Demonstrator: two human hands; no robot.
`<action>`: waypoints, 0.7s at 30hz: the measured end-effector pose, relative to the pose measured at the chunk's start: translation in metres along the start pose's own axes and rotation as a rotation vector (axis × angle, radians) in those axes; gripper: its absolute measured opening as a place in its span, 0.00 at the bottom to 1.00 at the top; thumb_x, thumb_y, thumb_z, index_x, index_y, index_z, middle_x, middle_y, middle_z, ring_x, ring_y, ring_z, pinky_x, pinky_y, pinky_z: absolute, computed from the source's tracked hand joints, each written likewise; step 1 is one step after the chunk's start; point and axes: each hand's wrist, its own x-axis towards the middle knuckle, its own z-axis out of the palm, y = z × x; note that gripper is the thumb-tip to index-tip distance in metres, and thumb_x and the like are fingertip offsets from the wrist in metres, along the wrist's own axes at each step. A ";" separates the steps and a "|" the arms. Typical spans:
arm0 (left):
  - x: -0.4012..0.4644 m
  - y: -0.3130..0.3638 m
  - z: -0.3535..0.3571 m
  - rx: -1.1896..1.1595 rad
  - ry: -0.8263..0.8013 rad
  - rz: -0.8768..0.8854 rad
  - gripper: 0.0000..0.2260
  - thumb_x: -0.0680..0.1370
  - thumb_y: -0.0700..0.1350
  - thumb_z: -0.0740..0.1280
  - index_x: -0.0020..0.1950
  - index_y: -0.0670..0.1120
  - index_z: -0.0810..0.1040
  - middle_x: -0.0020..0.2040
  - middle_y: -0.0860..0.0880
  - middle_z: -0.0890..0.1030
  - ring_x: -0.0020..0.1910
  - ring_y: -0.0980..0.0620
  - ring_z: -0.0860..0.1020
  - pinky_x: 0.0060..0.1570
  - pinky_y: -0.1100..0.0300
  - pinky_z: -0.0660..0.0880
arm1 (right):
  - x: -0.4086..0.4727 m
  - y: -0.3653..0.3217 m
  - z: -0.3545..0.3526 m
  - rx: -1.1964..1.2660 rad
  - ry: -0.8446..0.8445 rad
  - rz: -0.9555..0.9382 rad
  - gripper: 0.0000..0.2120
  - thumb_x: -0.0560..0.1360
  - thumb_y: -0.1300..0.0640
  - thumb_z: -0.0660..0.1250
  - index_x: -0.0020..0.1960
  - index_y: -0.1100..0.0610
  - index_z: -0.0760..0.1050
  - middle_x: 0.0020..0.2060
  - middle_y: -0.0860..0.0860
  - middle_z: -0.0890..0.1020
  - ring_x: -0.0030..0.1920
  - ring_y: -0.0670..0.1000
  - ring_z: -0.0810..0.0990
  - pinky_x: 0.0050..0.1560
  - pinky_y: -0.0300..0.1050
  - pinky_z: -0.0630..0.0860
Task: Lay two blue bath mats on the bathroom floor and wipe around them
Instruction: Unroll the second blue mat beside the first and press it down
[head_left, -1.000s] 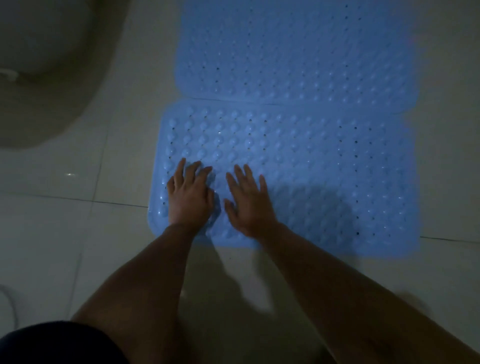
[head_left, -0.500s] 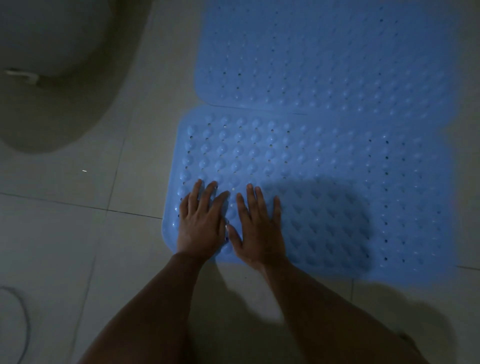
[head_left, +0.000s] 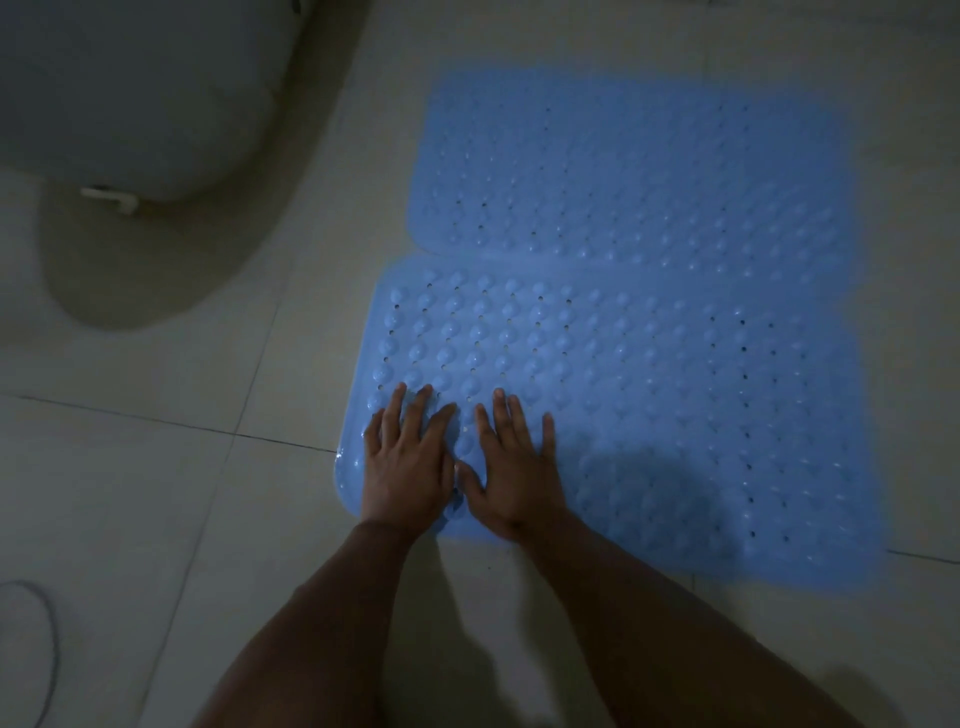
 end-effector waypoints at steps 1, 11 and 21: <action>-0.001 0.002 -0.001 0.003 -0.007 -0.002 0.23 0.82 0.53 0.55 0.75 0.50 0.74 0.79 0.44 0.67 0.83 0.40 0.55 0.76 0.38 0.60 | 0.001 0.001 -0.005 0.006 -0.049 -0.001 0.36 0.81 0.35 0.46 0.83 0.52 0.46 0.83 0.54 0.42 0.82 0.53 0.37 0.78 0.67 0.38; 0.003 0.037 -0.002 0.026 -0.059 0.059 0.24 0.79 0.53 0.56 0.73 0.49 0.76 0.78 0.42 0.70 0.80 0.36 0.62 0.72 0.35 0.66 | 0.019 0.013 -0.068 0.248 0.059 0.008 0.20 0.81 0.50 0.62 0.72 0.49 0.72 0.70 0.48 0.77 0.72 0.51 0.70 0.72 0.53 0.67; 0.015 0.051 0.036 0.138 -0.095 0.104 0.37 0.80 0.71 0.51 0.85 0.53 0.52 0.85 0.44 0.48 0.83 0.38 0.45 0.77 0.30 0.48 | 0.040 0.062 -0.083 0.286 0.462 0.025 0.15 0.74 0.58 0.66 0.59 0.51 0.80 0.57 0.49 0.82 0.61 0.54 0.78 0.59 0.54 0.76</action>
